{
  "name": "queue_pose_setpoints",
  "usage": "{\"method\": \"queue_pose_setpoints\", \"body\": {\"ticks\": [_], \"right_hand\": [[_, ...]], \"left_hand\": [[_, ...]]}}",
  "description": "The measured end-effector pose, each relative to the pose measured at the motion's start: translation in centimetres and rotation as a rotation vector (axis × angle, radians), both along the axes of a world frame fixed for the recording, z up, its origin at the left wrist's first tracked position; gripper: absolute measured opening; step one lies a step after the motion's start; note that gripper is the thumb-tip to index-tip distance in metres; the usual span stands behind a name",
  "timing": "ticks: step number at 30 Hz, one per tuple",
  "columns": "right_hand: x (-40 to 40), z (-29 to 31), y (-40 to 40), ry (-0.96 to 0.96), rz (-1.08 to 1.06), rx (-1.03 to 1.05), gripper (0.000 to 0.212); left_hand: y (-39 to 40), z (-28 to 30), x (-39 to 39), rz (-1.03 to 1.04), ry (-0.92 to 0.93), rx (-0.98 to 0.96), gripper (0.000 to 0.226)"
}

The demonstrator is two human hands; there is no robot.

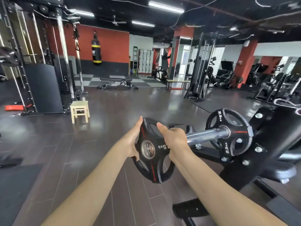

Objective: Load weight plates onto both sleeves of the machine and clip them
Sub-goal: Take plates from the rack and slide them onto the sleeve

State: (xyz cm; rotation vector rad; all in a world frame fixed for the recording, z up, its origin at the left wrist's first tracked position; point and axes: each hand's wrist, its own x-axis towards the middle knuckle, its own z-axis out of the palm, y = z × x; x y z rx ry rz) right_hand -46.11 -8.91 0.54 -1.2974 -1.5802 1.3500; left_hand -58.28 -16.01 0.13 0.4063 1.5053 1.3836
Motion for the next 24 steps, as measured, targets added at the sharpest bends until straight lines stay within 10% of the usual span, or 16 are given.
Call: {"method": "queue_pose_setpoints", "body": {"ticks": [5, 12, 24], "right_hand": [[-0.4, 0.5, -1.2, -0.02, 0.06, 0.0, 0.044], [-0.6, 0.5, -1.3, -0.003, 0.07, -0.025, 0.033], [1.6, 1.1, 2.0, -0.06, 0.033, 0.126, 0.041]], "left_hand": [[1.9, 0.3, 0.1, -0.004, -0.045, 0.002, 0.13], [4.2, 1.2, 0.9, -0.064, 0.069, -0.019, 0.062], [9.6, 2.3, 2.1, -0.002, 0.244, -0.066, 0.035]]}}
